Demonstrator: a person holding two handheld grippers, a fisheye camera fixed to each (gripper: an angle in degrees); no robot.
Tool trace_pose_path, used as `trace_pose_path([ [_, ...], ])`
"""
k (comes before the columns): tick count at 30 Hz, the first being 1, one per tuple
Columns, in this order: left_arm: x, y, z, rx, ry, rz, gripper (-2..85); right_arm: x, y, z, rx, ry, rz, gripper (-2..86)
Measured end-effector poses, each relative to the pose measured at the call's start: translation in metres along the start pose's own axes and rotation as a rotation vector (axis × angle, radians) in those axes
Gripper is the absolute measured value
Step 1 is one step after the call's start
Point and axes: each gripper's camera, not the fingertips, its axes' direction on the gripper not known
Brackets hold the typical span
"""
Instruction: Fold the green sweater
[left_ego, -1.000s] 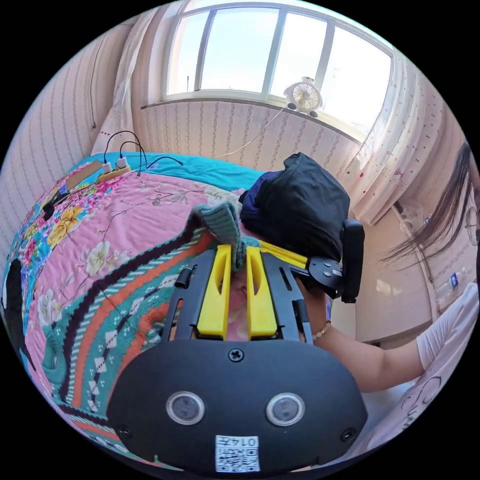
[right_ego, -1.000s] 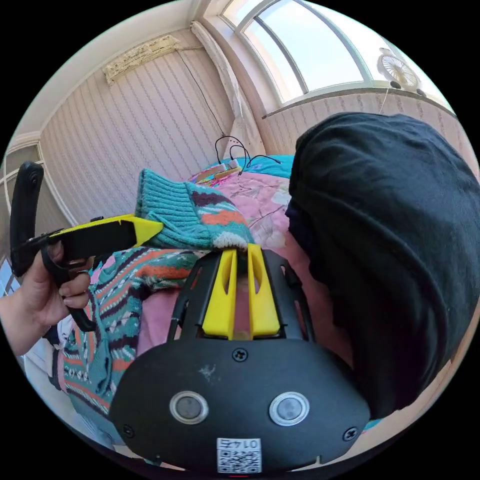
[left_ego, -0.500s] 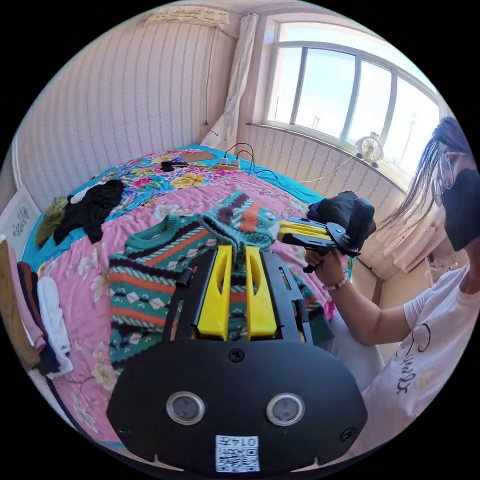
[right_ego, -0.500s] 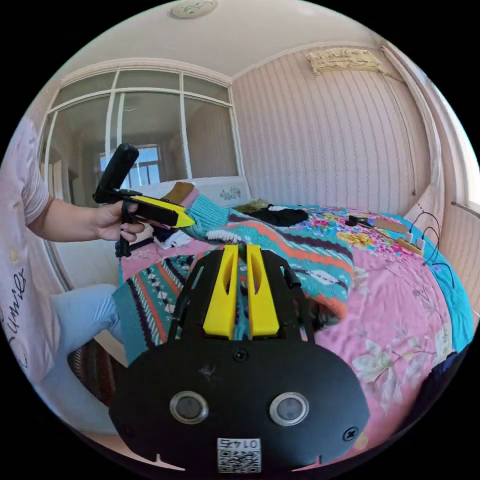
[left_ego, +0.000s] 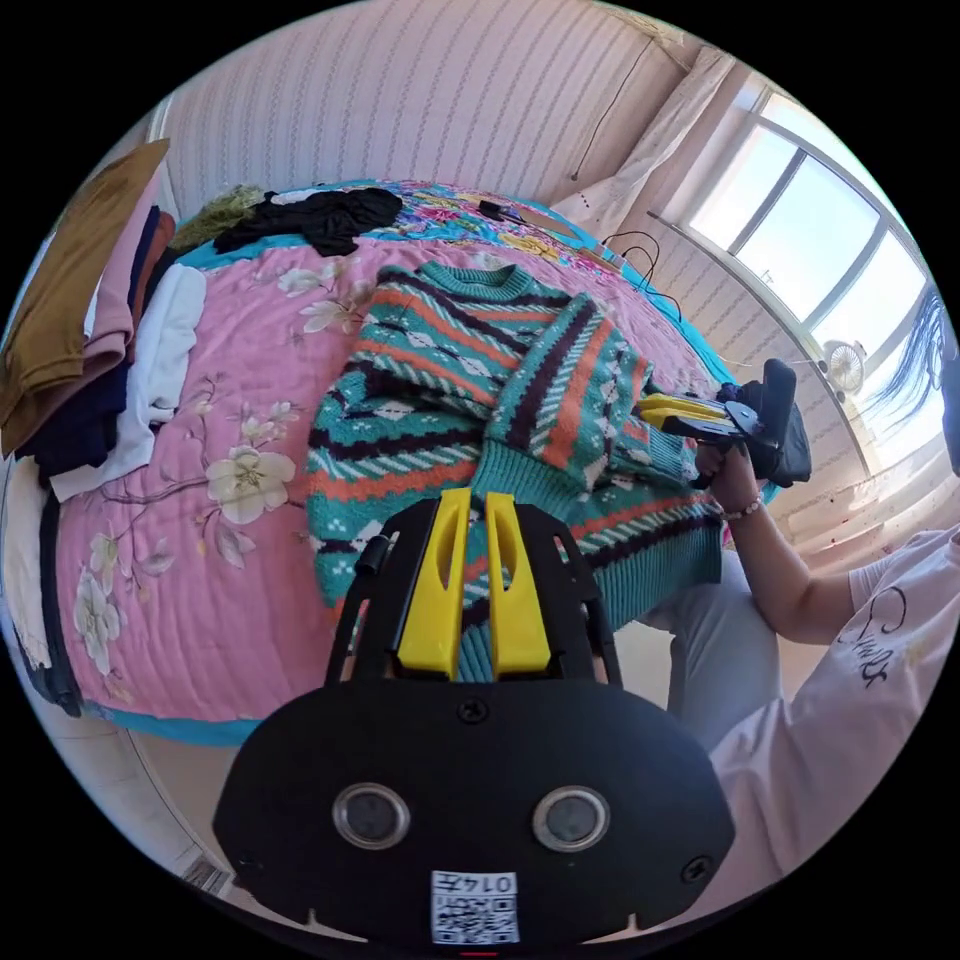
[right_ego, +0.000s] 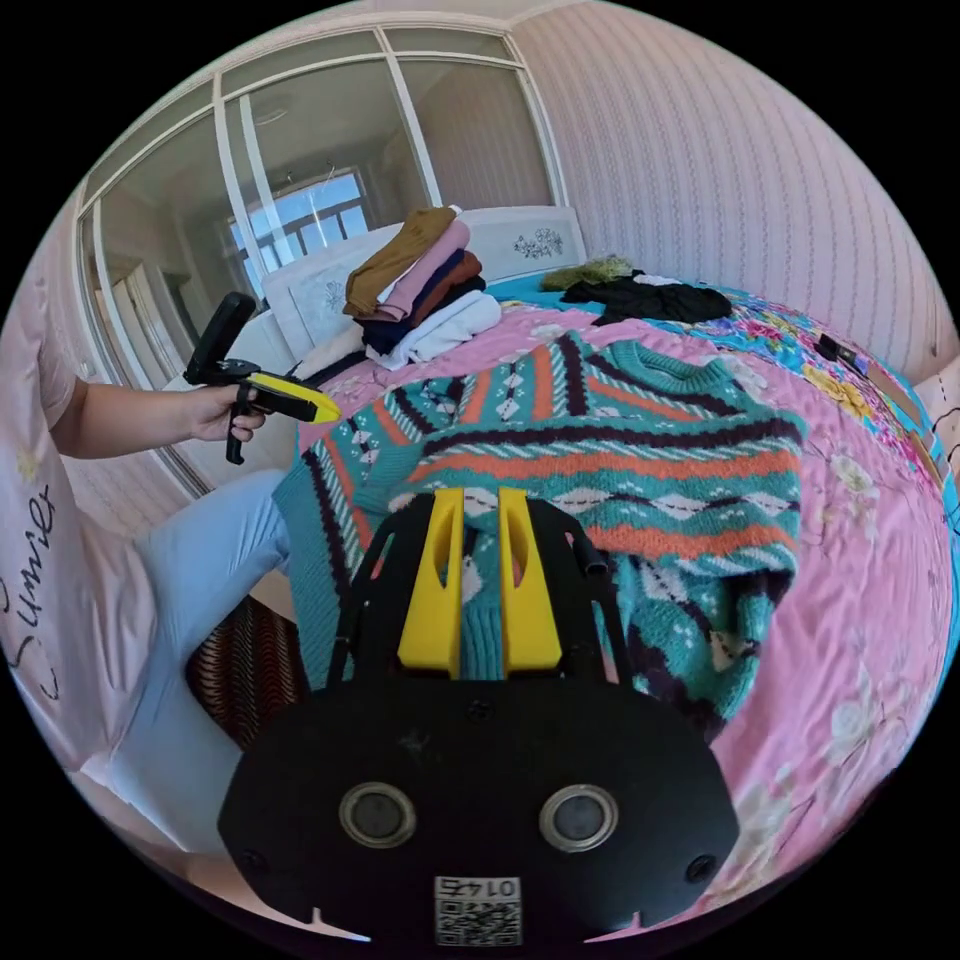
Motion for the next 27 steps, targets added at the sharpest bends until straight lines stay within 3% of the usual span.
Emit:
trace_pose_path([
  [5, -0.061, -0.042, -0.005, 0.181, -0.027, 0.039, 7.7, 0.073, -0.005, -0.043, 0.168, 0.098, 0.231, 9.2],
  [11, -0.121, -0.144, 0.039, 0.241, -0.072, 0.083, 12.2, 0.159, -0.069, -0.040, 0.034, 0.320, 0.379, 19.0],
  [14, -0.152, -0.190, 0.073, 0.223, -0.041, 0.034, 14.5, 0.198, -0.098, -0.009, -0.131, 0.333, 0.407, 23.4],
  [20, -0.181, -0.232, 0.140, 0.103, 0.005, -0.017, 16.9, 0.248, -0.115, 0.055, -0.368, 0.256, 0.439, 23.7],
  [27, -0.200, -0.245, 0.172, -0.058, 0.036, -0.048, 16.0, 0.260, -0.095, 0.040, -0.270, 0.209, 0.435, 23.2],
])
